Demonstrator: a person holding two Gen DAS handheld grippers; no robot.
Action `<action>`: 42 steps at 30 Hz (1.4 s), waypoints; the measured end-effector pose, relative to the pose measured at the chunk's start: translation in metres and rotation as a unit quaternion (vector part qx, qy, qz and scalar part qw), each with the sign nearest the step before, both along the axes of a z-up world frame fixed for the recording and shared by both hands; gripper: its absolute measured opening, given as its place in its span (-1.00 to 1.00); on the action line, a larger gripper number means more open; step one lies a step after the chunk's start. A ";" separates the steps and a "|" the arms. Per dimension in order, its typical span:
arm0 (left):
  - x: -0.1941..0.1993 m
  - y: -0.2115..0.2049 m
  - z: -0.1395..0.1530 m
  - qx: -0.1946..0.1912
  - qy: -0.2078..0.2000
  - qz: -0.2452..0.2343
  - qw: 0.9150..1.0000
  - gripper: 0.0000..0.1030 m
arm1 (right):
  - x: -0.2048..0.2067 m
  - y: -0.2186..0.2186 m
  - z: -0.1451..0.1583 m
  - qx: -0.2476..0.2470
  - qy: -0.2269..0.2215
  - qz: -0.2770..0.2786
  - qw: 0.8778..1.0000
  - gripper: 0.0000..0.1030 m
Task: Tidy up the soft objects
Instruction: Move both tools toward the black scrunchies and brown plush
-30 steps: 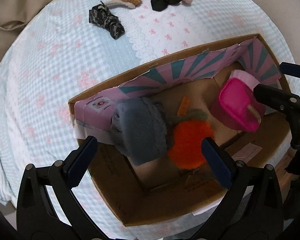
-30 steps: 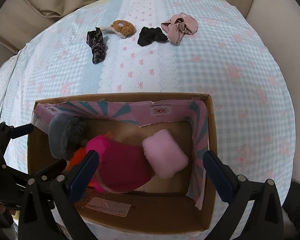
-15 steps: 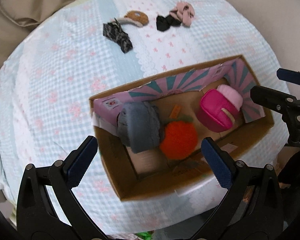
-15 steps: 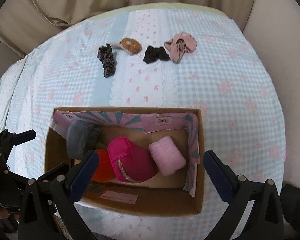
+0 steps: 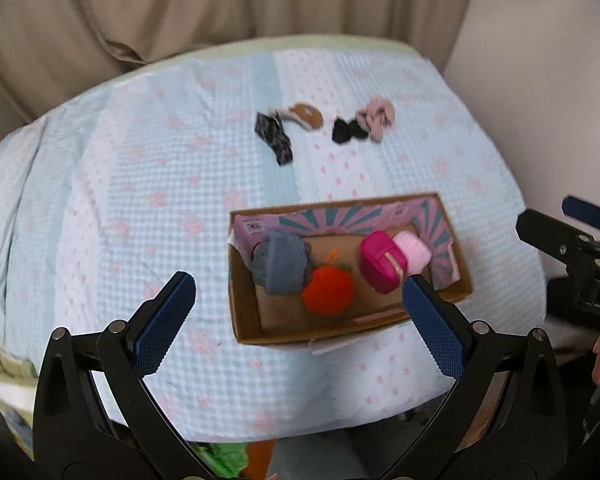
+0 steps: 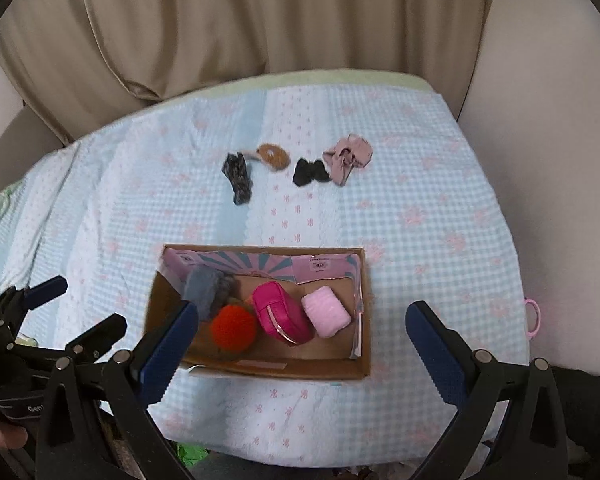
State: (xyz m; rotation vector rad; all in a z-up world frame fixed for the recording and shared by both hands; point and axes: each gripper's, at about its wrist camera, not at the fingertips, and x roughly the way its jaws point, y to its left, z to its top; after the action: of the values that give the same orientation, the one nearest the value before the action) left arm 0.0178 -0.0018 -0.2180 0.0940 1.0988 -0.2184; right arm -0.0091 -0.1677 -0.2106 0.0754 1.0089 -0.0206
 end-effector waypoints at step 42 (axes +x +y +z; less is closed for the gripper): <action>0.234 0.023 -0.017 -0.101 -0.046 0.123 0.986 0.96 | 0.229 -0.005 -0.026 0.003 -0.068 0.019 0.997 1.00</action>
State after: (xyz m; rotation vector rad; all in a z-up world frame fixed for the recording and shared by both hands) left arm 0.2521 0.0212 -0.2353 -0.2108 0.9811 -0.1018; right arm 0.2197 -0.1724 -0.2364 0.0625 0.8735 0.0221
